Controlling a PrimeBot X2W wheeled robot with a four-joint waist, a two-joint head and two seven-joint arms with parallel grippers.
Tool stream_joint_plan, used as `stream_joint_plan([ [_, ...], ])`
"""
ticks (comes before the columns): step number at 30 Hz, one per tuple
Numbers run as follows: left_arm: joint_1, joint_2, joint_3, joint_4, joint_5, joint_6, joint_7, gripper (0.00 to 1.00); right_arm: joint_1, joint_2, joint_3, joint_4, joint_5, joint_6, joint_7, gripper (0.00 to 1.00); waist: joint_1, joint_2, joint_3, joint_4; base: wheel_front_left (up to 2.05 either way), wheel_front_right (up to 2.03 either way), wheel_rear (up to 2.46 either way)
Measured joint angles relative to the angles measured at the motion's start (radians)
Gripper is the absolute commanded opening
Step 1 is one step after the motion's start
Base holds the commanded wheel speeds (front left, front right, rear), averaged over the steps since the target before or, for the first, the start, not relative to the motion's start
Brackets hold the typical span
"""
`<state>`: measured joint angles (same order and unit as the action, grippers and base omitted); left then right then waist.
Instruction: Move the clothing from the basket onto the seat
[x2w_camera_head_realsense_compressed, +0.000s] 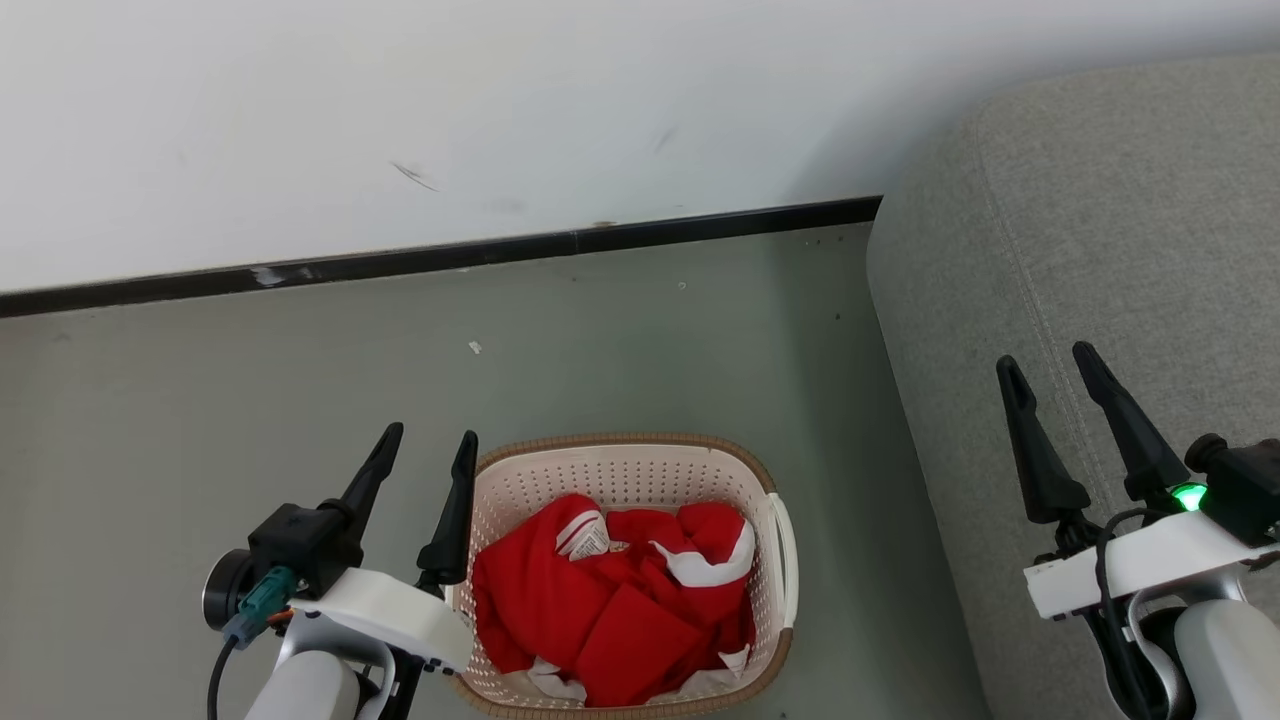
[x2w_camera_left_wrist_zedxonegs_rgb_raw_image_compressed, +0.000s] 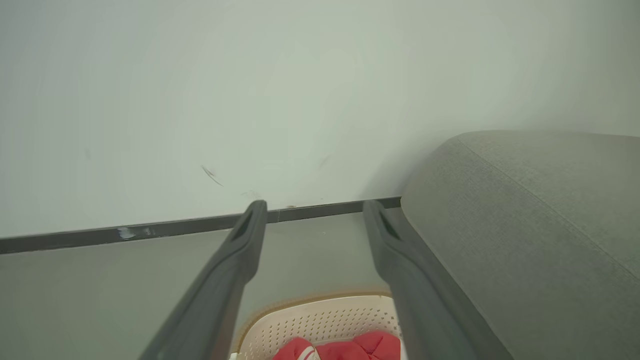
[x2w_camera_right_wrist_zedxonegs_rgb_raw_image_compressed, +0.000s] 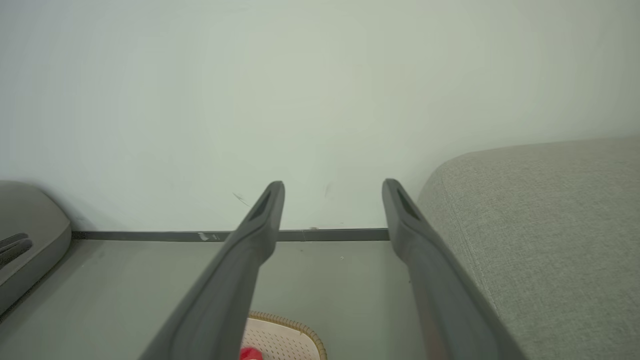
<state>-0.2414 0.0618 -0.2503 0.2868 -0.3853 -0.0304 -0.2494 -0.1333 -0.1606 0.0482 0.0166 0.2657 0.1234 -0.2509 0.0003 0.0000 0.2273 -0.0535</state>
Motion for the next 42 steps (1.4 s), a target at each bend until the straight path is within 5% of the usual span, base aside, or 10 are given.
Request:
stream_joint_plan([
  [42, -0.351, -0.026, -0.117, 0.465, -0.102, -0.054, 0.152, 1.00, -0.197, 0.059, 0.004, -0.166, 0.026, 0.000, -0.002, 1.00, 0.0000, 0.0000, 0.379, -0.164, 0.00, 0.00, 0.00],
])
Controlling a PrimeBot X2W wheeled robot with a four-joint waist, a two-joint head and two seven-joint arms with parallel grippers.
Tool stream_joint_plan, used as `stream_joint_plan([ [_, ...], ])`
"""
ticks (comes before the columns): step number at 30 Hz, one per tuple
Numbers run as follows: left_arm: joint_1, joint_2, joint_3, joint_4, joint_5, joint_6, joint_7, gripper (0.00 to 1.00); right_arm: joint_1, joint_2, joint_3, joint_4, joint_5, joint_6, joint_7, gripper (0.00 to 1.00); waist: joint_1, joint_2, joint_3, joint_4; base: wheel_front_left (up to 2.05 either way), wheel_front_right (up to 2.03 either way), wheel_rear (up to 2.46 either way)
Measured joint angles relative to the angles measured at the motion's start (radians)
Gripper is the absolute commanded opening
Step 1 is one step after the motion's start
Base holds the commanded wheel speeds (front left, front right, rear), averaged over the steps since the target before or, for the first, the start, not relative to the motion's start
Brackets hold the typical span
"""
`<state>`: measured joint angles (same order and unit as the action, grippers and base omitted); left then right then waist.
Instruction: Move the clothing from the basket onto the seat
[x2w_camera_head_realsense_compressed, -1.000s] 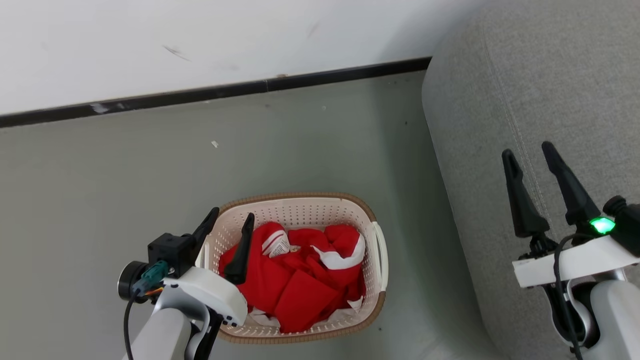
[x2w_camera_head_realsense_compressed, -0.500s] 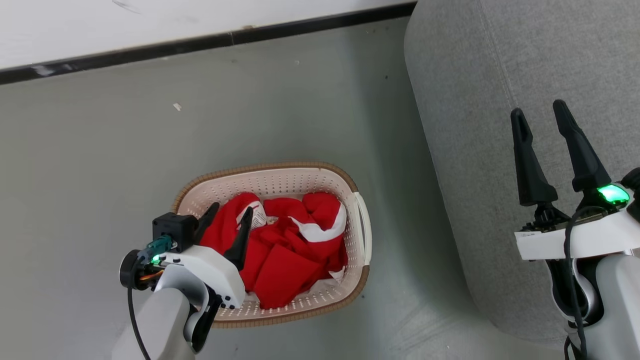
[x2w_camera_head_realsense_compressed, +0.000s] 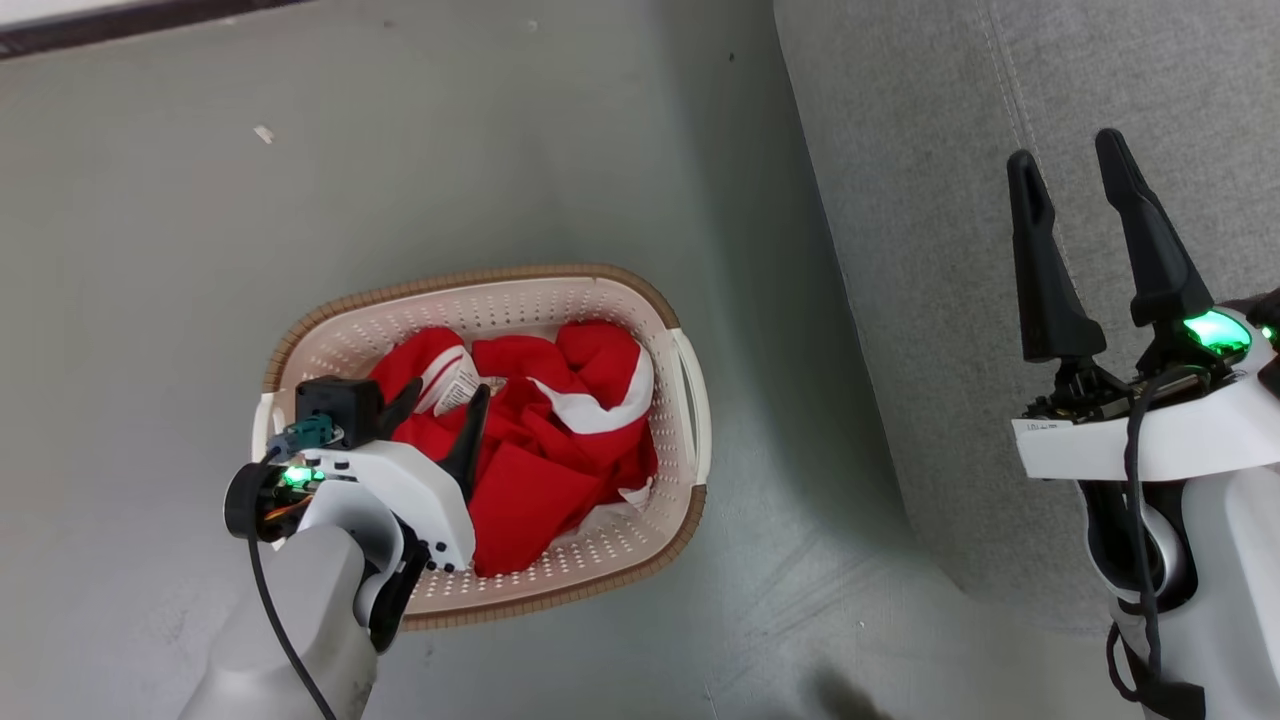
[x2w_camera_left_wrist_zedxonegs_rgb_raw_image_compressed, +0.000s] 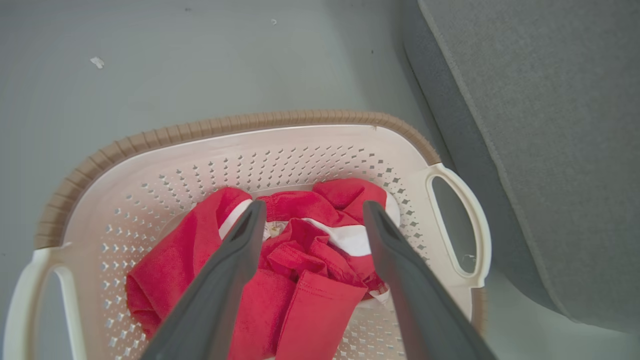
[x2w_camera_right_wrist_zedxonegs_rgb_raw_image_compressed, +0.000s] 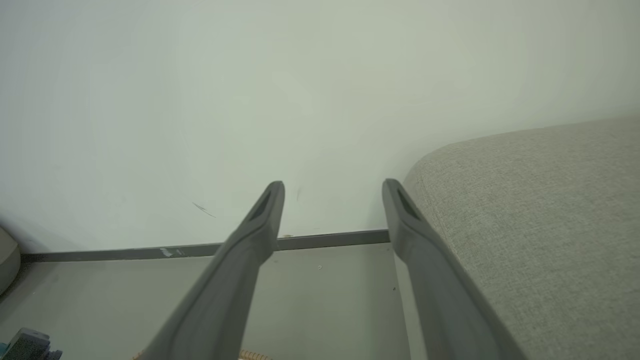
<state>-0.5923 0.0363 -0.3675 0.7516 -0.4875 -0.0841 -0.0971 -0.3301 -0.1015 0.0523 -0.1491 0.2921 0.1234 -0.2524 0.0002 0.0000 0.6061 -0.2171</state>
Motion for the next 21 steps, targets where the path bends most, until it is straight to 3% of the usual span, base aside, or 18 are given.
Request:
stream_joint_plan([
  [21, -0.137, 0.002, -0.013, 0.223, -0.020, -0.002, 0.075, 1.00, -0.093, 0.029, 0.037, -0.059, 0.025, 0.000, 0.000, 1.00, 0.0000, 0.0000, 0.178, -0.104, 0.00, 0.00, 0.00],
])
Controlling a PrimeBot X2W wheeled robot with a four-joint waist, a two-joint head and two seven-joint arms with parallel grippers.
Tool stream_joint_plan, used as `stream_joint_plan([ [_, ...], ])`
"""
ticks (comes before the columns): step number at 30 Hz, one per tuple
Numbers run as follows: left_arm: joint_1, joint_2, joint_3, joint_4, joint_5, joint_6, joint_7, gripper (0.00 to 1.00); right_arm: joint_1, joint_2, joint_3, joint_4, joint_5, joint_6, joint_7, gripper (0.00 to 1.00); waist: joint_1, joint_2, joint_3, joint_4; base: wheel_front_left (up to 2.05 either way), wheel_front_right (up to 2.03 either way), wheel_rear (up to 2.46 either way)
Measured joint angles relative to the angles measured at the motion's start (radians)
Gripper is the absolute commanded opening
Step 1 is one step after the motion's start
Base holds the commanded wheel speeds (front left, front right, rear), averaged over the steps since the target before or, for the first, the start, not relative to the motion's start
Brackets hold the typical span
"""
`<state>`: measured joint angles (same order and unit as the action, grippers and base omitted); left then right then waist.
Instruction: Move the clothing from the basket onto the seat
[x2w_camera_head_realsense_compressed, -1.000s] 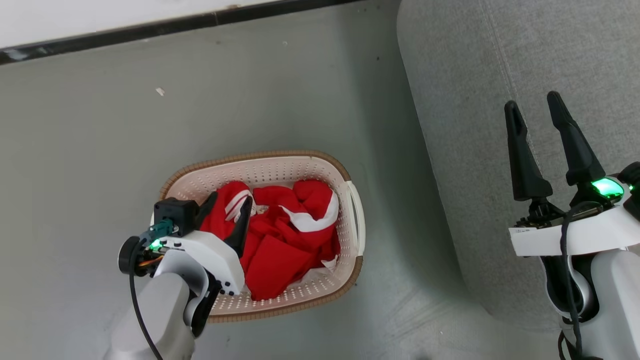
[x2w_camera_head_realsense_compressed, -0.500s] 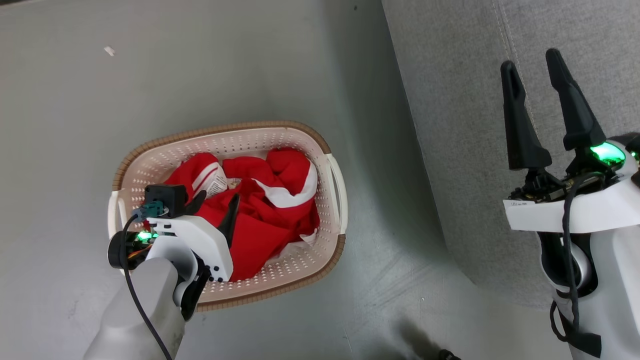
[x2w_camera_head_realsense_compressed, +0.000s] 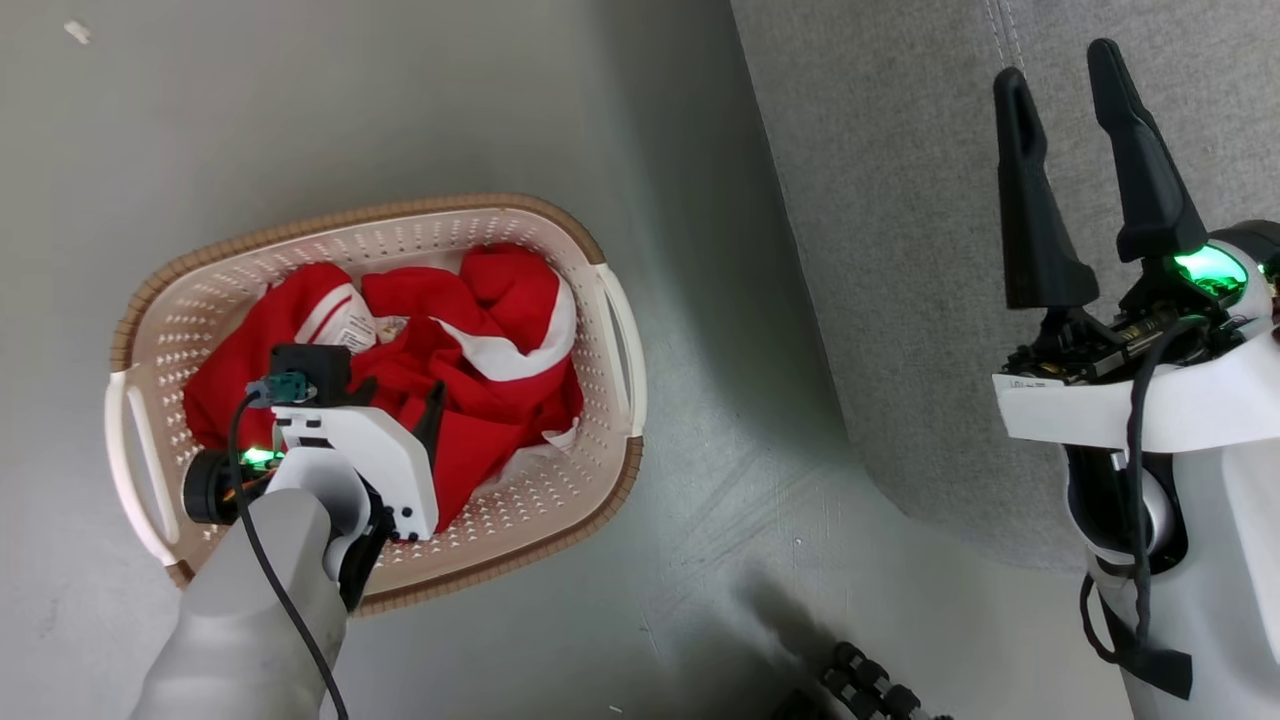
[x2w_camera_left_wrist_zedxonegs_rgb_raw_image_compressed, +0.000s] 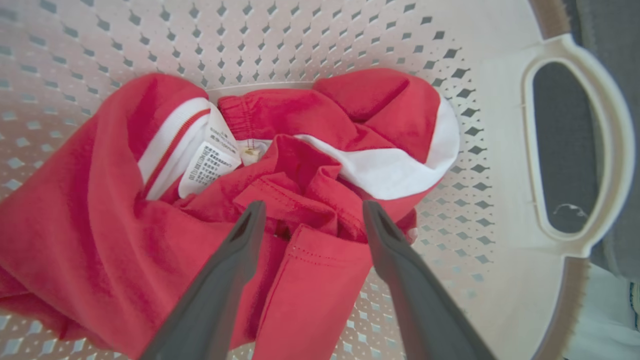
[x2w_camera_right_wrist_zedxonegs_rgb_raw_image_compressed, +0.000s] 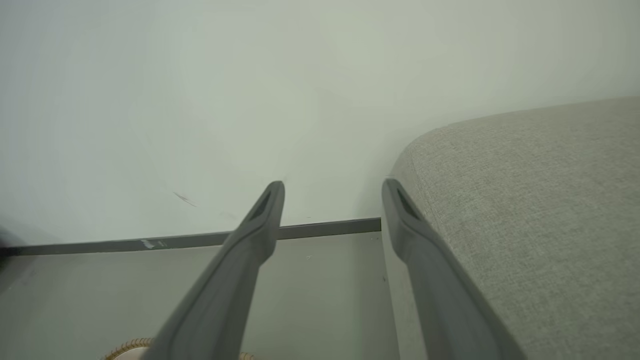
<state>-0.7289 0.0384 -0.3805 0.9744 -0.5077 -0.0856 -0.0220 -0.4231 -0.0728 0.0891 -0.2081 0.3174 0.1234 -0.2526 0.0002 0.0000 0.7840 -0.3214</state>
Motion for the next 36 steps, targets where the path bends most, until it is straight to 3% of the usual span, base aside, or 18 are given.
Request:
stream_joint_plan([
  [14, -0.097, 0.037, -0.027, 0.106, 0.029, 0.010, 0.075, 1.00, -0.079, 0.015, 0.061, -0.004, 0.026, 0.000, -0.003, 1.00, 0.0000, 0.0000, 0.103, -0.072, 0.00, 0.00, 0.00],
  [21, -0.134, 0.094, -0.044, 0.168, 0.079, 0.070, 0.123, 1.00, -0.111, 0.021, 0.077, 0.002, 0.035, 0.000, -0.003, 1.00, -0.0001, 0.0000, 0.137, -0.098, 0.00, 0.00, 0.00],
  [27, -0.148, 0.095, -0.063, 0.187, 0.082, 0.055, 0.161, 1.00, -0.139, 0.024, 0.085, 0.010, 0.043, 0.000, -0.003, 1.00, -0.0001, 0.0000, 0.155, -0.116, 0.00, 0.00, 0.00],
  [28, -0.148, 0.094, -0.065, 0.187, 0.084, 0.046, 0.161, 0.46, -0.139, 0.025, 0.085, 0.014, 0.043, 0.000, -0.003, 1.00, 0.0000, 0.0000, 0.157, -0.118, 0.00, 0.00, 0.00],
  [29, -0.148, 0.091, -0.066, 0.187, 0.085, 0.039, 0.161, 0.00, -0.139, 0.025, 0.085, 0.018, 0.043, 0.000, -0.003, 1.00, -0.0001, 0.0000, 0.156, -0.118, 0.00, 0.00, 0.00],
  [36, -0.153, 0.080, -0.057, 0.191, 0.076, 0.030, 0.151, 0.00, -0.148, 0.026, 0.083, 0.022, 0.043, 0.000, -0.003, 1.00, 0.0000, 0.0000, 0.150, -0.117, 0.00, 0.00, 0.00],
])
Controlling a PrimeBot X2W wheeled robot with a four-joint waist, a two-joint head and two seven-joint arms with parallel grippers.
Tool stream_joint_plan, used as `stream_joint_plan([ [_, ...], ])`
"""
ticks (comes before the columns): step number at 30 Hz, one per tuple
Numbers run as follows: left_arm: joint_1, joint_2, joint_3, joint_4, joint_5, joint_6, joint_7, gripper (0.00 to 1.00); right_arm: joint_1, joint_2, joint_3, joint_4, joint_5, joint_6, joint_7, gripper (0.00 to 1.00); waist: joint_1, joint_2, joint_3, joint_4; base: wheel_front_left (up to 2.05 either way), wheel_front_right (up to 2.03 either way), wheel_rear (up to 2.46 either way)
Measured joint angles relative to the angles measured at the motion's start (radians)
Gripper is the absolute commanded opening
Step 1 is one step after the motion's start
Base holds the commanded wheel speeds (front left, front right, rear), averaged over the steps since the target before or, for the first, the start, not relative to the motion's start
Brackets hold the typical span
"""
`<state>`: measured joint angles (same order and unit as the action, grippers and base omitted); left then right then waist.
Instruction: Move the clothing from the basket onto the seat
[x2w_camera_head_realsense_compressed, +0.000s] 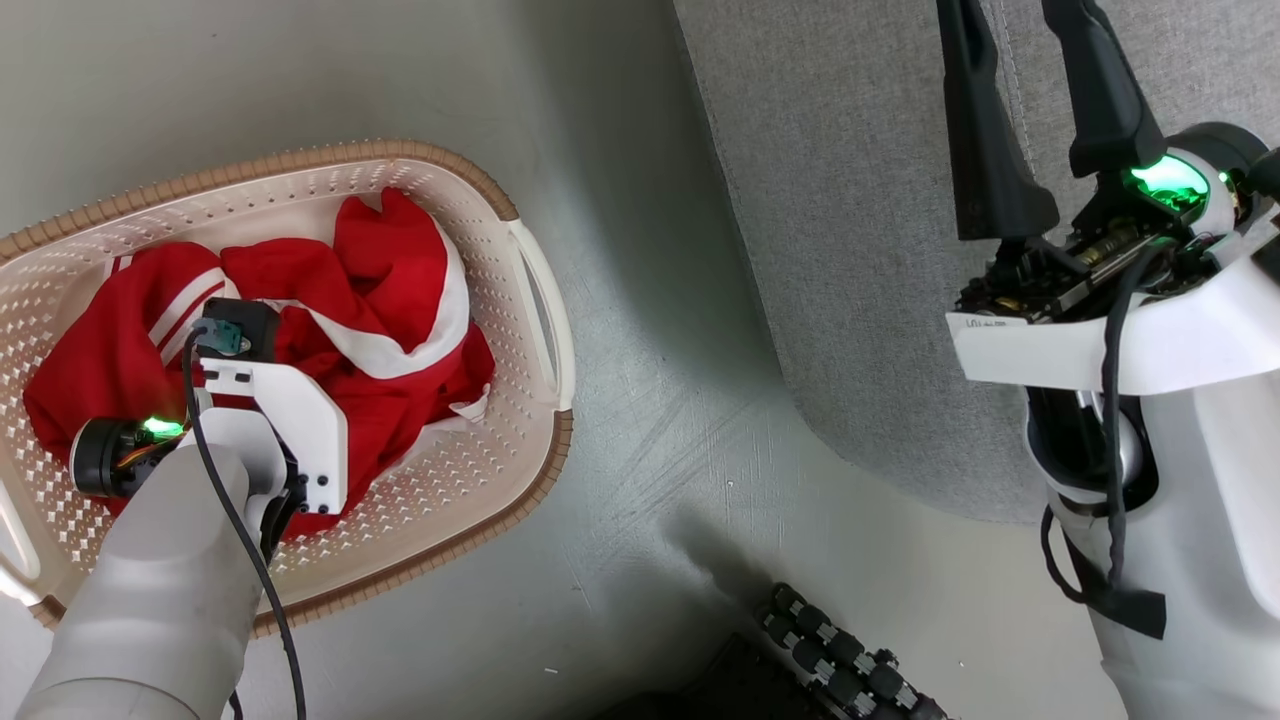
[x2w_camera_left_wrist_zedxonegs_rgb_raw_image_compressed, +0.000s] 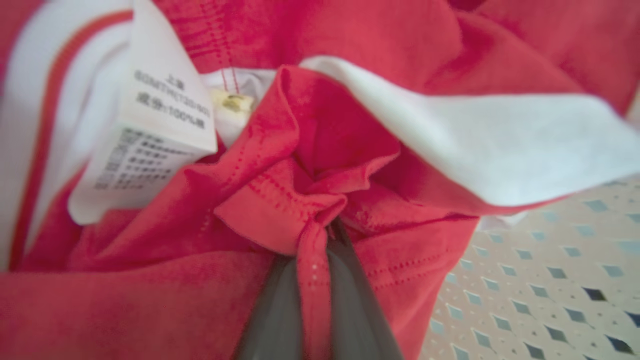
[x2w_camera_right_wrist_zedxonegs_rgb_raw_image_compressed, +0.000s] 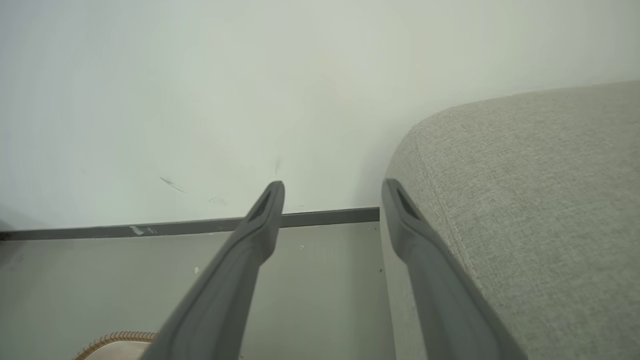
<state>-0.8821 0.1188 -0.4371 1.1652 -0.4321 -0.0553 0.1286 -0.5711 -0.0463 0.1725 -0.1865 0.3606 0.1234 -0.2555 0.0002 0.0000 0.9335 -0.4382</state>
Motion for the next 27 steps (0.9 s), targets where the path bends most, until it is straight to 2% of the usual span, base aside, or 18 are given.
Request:
stream_joint_plan([
  [5, -0.010, -0.006, 0.004, 0.002, -0.005, -0.002, -0.027, 0.00, -0.011, 0.000, -0.003, 0.001, 0.000, 0.000, 0.000, 1.00, 0.0000, 0.0000, -0.010, 0.003, 0.00, 0.00, 0.00],
  [21, -0.013, -0.011, -0.024, -0.036, 0.002, -0.052, -0.150, 0.00, -0.051, 0.000, -0.016, 0.022, 0.000, 0.000, 0.000, 1.00, 0.0000, 0.0000, -0.067, 0.045, 0.00, 0.00, 0.00],
  [27, -0.013, -0.023, -0.011, -0.064, -0.017, -0.055, -0.211, 0.00, -0.054, 0.000, -0.035, 0.029, -0.002, 0.000, 0.000, 1.00, 0.0000, 0.0000, -0.103, 0.067, 0.00, 0.00, 0.00],
])
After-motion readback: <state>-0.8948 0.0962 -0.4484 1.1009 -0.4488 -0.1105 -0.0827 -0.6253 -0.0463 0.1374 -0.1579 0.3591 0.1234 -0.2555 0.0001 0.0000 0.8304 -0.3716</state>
